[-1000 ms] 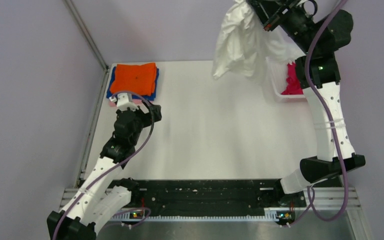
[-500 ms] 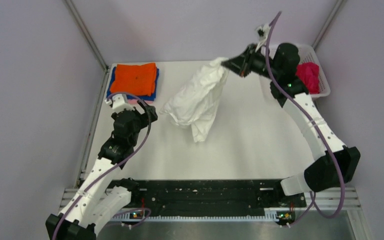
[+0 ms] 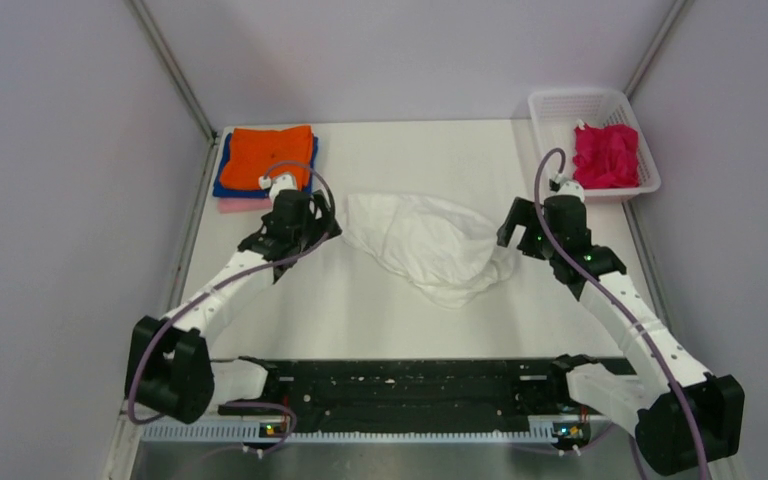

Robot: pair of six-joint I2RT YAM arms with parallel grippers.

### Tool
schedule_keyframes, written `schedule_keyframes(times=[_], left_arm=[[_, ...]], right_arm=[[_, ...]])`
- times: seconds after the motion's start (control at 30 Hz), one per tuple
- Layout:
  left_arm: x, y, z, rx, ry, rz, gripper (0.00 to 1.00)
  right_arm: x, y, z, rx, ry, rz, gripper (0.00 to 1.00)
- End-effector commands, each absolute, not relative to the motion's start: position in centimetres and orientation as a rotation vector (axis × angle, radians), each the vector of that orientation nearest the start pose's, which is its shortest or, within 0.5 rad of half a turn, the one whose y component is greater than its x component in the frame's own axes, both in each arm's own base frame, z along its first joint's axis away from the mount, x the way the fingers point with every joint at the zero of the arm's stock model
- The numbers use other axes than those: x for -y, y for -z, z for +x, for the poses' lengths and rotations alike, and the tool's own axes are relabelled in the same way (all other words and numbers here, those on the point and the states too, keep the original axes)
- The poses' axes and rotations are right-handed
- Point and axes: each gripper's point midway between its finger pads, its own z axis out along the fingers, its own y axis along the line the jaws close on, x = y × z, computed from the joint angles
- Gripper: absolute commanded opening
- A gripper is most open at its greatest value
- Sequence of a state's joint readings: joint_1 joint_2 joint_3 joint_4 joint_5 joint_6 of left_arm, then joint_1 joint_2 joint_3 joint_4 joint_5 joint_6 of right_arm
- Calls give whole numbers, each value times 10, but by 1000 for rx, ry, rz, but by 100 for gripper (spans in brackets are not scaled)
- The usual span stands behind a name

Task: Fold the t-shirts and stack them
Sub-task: Move the tshirt to the center of the board, then flatten out the tshirt

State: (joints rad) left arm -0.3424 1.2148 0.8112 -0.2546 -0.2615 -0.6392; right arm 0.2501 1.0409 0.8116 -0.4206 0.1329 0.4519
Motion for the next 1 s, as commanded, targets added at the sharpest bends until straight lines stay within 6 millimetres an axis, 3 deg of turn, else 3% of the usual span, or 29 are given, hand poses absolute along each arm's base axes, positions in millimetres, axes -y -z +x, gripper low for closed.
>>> schedule_keyframes(times=[0.0,0.1,0.27,0.57,0.63,0.7,0.77,0.8,0.9,0.97], left_arm=[[131,-150,375,-2162,380,-395,99],[142,-140,404,-2176,367,-319,99],[154,-120,445,-2256,333,-281,97],[179,-68,473,-2415,380,-225,78],[190,-64,479,-2423,428,-193,70],[199,-64,486,-2417,481,-168,51],[208,-69,491,-2400,535,-144,10],[210,-75,493,-2388,554,-136,0],[211,-100,496,-2325,569,-124,0],[205,-125,496,-2258,554,-123,0]], right_arm=[[-69,-142,281,-2216,-236,372,99],[-61,-124,271,-2223,-206,444,98],[-48,-107,271,-2211,-129,496,95],[-68,-73,303,-2224,-254,459,87],[-70,-66,310,-2230,-259,447,85],[-75,-63,318,-2216,-287,424,80],[-84,-61,327,-2197,-343,389,75],[-90,-60,331,-2192,-372,365,72],[-99,-57,340,-2192,-410,320,54],[-100,-59,344,-2180,-411,311,22]])
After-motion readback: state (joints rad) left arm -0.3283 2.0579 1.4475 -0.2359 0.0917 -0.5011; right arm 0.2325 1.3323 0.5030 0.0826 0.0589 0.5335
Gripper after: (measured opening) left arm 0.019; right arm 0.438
